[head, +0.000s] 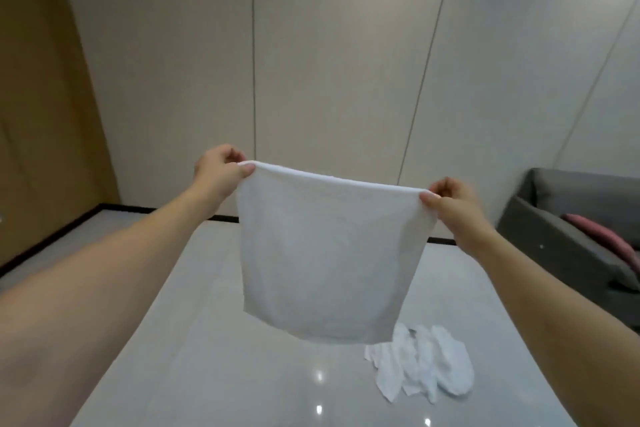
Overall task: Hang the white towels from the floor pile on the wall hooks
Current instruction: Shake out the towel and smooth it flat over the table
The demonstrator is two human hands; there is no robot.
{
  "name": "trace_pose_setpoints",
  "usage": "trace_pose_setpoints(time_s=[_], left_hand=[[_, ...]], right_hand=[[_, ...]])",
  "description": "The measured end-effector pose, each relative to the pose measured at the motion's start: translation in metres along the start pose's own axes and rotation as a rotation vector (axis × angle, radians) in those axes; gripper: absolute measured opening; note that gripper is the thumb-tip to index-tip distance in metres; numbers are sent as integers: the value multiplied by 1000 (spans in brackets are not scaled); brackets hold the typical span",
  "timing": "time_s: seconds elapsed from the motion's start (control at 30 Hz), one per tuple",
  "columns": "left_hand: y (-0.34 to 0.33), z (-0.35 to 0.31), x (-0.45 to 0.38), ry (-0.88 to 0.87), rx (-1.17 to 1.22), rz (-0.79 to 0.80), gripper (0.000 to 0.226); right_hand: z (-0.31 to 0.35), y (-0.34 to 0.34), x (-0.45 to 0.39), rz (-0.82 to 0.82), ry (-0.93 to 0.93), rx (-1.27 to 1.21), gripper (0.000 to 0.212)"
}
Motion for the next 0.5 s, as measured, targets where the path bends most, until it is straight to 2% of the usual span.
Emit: trace_pose_setpoints(time_s=[0.03, 0.13, 0.23, 0.3, 0.5], left_hand=[[30, 10, -17, -6, -6, -45, 15], [120, 38, -62, -10, -78, -121, 5], [212, 70, -98, 37, -226, -177, 12], [257, 85, -108, 79, -302, -208, 11], [407, 123, -131, 173, -542, -449, 18]], right_hand=[[13, -41, -9, 50, 33, -28, 7], [48, -162, -28, 242, 99, -54, 15], [85, -282, -37, 413, 147, -84, 15], [105, -339, -37, 458, 148, -122, 17], [187, -546, -10, 738, 128, -272, 23]])
Point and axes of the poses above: each hand's wrist, its own x-axis away from the middle knuckle, its own y-axis out of the back of the hand, z = x × y, the point moved 4 cm from there along -x, towards the middle knuckle, and after that the axes turned 7 degrees about -z, right-handed, at the moved point
